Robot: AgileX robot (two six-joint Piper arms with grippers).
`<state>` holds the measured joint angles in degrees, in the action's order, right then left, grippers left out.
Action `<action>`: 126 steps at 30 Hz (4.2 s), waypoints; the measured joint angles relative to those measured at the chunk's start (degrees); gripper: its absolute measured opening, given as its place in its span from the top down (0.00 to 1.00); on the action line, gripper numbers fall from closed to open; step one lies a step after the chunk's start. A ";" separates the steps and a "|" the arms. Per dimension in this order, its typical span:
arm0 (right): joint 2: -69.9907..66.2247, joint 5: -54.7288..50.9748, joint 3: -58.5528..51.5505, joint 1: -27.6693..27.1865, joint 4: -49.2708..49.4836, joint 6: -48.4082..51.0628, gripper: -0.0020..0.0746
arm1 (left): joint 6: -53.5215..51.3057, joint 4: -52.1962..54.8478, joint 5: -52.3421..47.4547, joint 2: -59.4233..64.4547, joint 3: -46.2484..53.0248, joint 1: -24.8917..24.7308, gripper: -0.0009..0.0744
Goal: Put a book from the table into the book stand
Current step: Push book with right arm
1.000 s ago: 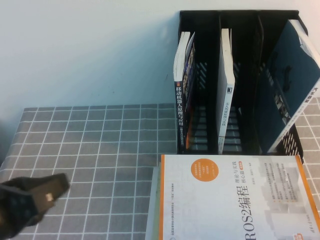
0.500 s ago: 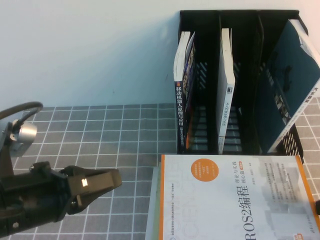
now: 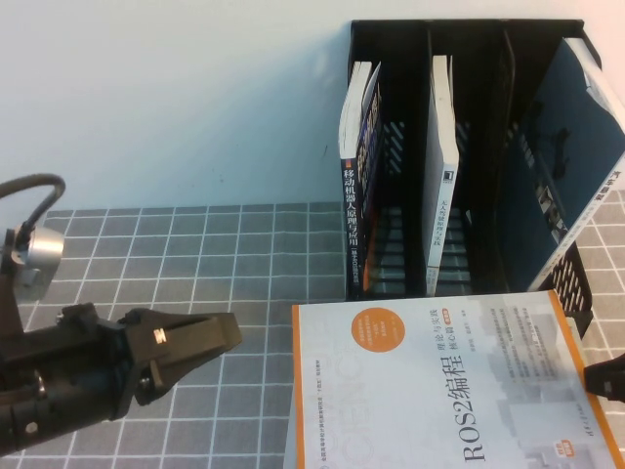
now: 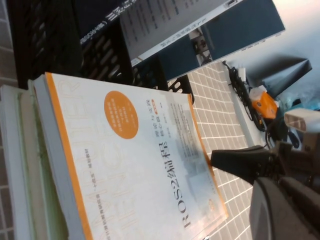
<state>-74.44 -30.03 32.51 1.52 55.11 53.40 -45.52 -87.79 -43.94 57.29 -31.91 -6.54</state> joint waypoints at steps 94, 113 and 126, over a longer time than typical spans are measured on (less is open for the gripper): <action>3.00 2.82 2.19 7.36 12.65 13.53 0.98 | -7.59 -0.54 -21.45 48.86 -11.48 10.71 0.33; -7.29 -3.75 6.04 7.25 -6.97 -5.26 0.98 | -7.06 -0.95 -21.69 48.86 -11.48 10.71 0.33; -8.00 -3.18 6.12 7.25 3.81 4.88 0.98 | -6.95 -0.59 -21.59 48.98 -11.48 10.71 0.33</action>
<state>-82.44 -33.21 38.63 8.78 58.93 58.28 -52.47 -88.38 -65.53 106.27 -43.39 4.17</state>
